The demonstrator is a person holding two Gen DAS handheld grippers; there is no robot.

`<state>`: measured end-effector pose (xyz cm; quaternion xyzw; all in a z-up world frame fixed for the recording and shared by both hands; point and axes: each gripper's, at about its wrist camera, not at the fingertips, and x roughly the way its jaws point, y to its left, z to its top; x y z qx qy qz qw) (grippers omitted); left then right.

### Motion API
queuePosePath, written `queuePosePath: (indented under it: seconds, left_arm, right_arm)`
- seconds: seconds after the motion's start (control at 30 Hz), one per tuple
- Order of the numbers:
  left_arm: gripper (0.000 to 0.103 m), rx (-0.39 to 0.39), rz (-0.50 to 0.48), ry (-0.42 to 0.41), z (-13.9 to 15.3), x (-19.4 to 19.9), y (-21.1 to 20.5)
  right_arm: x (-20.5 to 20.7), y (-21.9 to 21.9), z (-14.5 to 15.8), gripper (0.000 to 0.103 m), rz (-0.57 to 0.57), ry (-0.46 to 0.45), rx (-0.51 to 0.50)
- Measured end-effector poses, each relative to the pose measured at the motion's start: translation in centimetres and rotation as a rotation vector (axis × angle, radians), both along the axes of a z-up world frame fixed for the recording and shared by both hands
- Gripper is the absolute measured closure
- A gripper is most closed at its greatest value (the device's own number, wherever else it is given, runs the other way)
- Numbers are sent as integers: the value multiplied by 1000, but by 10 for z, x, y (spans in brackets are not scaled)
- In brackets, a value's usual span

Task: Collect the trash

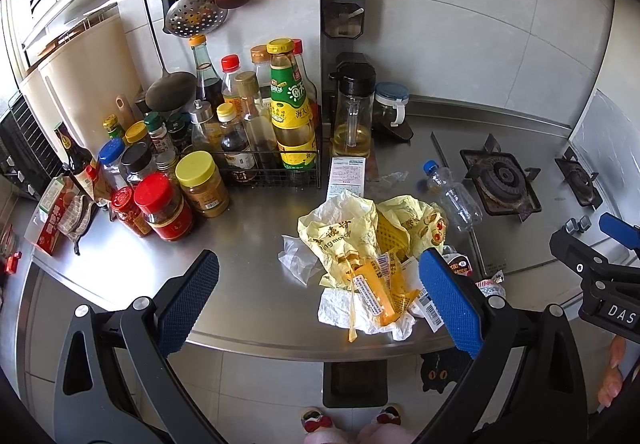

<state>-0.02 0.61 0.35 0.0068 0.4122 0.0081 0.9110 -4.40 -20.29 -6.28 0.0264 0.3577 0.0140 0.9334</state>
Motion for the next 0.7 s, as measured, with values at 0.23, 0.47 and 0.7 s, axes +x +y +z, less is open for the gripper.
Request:
queuePosePath:
  seconds: [0.23, 0.47, 0.7]
  left_arm:
    - [8, 4, 5, -5, 3, -1, 1]
    - [8, 2, 4, 3, -1, 0, 1]
    - [8, 6, -4, -1, -16, 6, 4]
  right_arm:
    - [0, 1, 2, 3, -2, -2, -3]
    - [3, 1, -3, 3, -9, 8, 4]
    - [8, -14, -25, 3, -30, 29, 50]
